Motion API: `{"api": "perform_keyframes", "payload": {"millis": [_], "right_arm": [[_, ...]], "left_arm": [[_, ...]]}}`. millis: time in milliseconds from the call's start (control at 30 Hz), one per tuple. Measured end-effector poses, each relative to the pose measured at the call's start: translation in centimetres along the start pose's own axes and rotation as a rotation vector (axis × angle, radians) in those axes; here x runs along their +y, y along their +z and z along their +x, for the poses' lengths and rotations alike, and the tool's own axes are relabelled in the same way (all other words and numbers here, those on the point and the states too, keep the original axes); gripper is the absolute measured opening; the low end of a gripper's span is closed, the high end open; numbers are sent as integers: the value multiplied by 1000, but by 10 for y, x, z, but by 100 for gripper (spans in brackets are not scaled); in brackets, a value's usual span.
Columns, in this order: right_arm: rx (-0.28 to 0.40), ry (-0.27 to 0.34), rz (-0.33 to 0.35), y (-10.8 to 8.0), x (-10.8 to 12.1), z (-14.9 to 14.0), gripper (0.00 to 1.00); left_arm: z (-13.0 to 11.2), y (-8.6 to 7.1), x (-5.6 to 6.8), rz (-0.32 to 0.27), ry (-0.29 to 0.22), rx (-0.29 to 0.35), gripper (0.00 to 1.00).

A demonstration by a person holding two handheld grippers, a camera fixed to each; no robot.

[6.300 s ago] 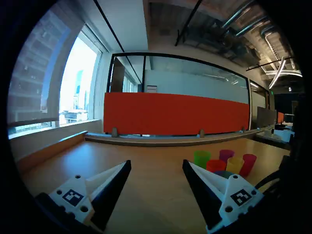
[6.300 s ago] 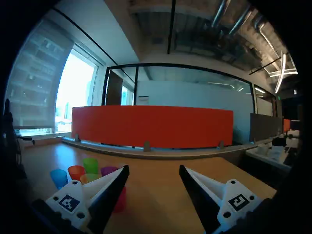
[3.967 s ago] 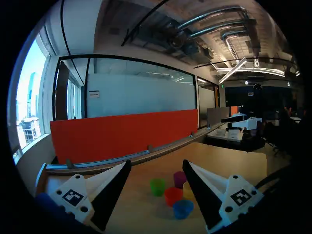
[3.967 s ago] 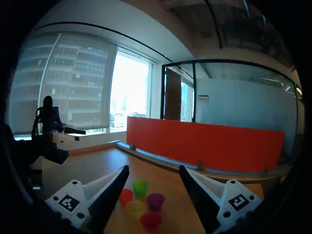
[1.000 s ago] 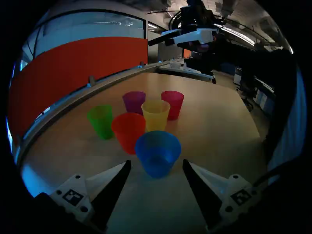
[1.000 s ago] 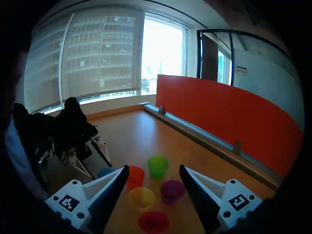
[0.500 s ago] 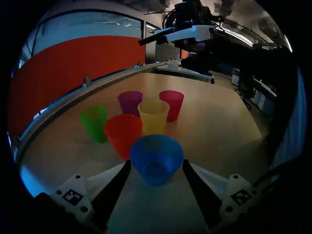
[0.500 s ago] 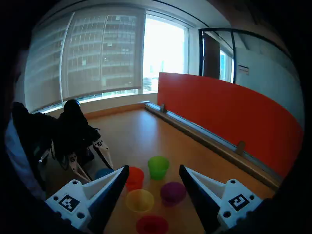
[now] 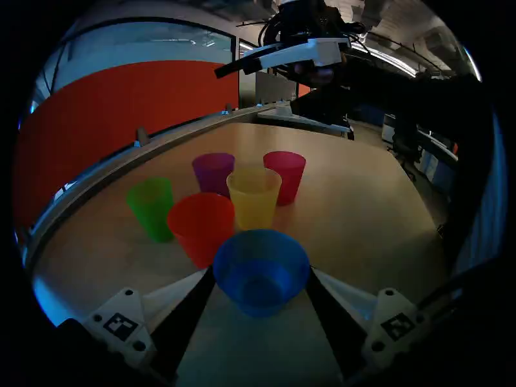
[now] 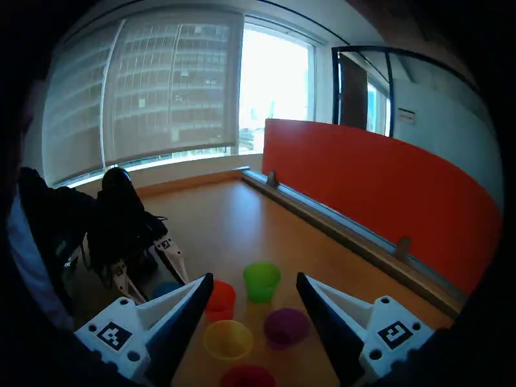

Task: Pour water

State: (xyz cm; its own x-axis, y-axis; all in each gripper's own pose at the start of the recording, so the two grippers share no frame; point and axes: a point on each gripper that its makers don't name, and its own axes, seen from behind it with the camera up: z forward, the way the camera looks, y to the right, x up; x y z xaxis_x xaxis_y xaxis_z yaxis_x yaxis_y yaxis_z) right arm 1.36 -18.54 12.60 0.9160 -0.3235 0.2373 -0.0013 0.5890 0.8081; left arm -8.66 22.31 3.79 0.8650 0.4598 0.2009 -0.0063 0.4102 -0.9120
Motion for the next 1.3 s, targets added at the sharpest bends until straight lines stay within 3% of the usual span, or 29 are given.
{"api": "perform_keyframes", "payload": {"millis": [167, 867, 1300], "right_arm": [[1, 1, 1, 5, 2, 0, 100], [-42, -6, 13, 36, 8, -6, 100], [-111, -21, 22, 61, 18, -14, 100]], "left_arm": [[0, 1, 2, -6, 2, -2, 88], [-2, -4, 3, -13, 6, -25, 86], [33, -22, -9, 40, -36, 75, 86]]}}
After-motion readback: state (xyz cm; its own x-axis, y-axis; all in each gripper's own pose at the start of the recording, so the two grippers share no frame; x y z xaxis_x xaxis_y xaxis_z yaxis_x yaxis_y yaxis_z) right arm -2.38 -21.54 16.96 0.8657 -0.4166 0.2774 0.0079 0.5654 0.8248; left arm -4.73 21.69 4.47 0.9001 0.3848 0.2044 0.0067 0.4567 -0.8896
